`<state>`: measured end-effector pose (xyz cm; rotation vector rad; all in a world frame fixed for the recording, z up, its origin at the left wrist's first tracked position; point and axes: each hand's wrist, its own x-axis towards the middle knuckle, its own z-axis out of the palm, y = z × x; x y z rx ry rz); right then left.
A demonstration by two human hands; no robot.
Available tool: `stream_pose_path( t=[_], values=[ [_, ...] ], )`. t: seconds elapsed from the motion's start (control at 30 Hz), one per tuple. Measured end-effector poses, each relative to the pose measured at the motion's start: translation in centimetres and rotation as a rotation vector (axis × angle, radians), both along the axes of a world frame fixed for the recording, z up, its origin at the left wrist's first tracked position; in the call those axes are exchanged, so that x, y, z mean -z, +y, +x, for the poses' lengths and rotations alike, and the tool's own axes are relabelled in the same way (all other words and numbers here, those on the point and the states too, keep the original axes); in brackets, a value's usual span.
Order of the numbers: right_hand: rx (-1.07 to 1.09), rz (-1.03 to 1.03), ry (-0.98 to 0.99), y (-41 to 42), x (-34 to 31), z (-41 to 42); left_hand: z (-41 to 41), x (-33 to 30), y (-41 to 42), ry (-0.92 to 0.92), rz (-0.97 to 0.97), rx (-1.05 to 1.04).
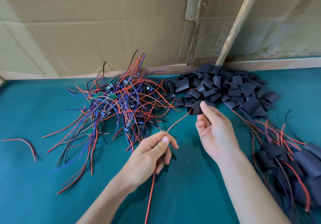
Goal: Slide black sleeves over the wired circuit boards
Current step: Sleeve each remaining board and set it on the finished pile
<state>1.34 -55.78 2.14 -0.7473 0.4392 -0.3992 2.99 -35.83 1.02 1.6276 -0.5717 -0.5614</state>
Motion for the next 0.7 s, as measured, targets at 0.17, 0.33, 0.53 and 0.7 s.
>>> stream_pose_path(
  t=[0.17,0.33,0.53,0.7],
  values=[
    [-0.232,-0.112,-0.017,1.2,0.1,-0.2,0.0,0.3,-0.2,0.038,-0.006,-0.063],
    [-0.425,-0.304,0.006,2.8,0.6,-0.3,0.4,0.7,-0.1,0.093,0.011,-0.097],
    [-0.256,-0.315,0.016,2.0,0.5,-0.3,0.5,0.6,-0.1,0.305,-0.239,-0.110],
    [-0.153,-0.272,0.034,1.4,0.4,-0.3,0.4,1.0,-0.3,0.231,-0.342,-0.280]
  ],
)
